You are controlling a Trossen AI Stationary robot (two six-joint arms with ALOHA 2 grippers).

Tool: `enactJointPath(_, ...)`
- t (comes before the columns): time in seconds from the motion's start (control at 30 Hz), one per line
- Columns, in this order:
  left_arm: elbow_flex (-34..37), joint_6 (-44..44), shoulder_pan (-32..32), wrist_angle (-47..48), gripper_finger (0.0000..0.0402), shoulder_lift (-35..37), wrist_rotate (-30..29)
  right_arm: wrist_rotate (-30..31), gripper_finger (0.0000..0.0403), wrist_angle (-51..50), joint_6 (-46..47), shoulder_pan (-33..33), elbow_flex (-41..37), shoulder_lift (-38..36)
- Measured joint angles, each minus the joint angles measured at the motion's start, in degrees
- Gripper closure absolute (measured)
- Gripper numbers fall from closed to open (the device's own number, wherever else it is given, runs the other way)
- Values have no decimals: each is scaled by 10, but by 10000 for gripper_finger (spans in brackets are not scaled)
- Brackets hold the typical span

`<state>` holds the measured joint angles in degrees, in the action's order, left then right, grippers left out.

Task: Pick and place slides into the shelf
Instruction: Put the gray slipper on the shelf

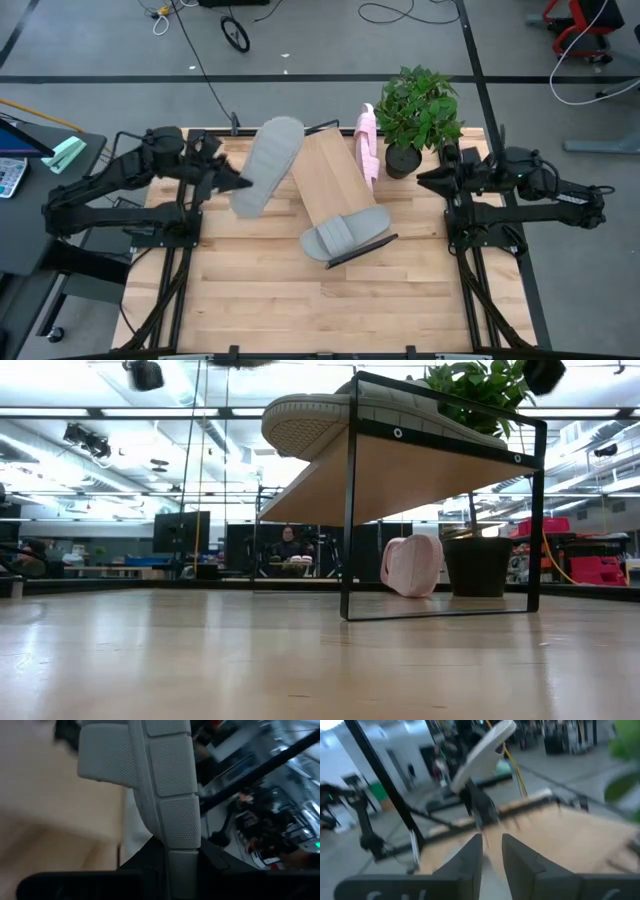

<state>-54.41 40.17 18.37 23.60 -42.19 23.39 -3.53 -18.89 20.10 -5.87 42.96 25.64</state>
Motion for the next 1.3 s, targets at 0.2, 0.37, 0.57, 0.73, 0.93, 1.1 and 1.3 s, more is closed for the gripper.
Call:
enactJointPath(0.2, 0, -144, 0, -233, 332, -66, 0, 0, 323, 66, 16, 0, 0, 20)
enactJointPath(0.37, 0, -240, 2, -347, 332, -135, 0, -3, 319, 153, 56, 0, 0, 50)
enactJointPath(0.57, 0, -212, 2, -557, 332, -233, 51, -38, 314, 306, -15, 0, 0, 108)
enactJointPath(0.73, 0, -153, 1, -734, 332, -303, 73, -39, 303, 371, -127, 0, 0, 158)
enactJointPath(0.93, 0, -89, 5, -886, 332, -359, 65, -29, 291, 435, -210, 0, 0, 220)
enactJointPath(1.1, 0, -57, 0, -911, 333, -385, 63, 0, 282, 583, -328, 0, 1, 266)
enactJointPath(1.3, 0, -31, -7, -941, 334, -397, 48, 3, 261, 575, -448, -14, 70, 329)
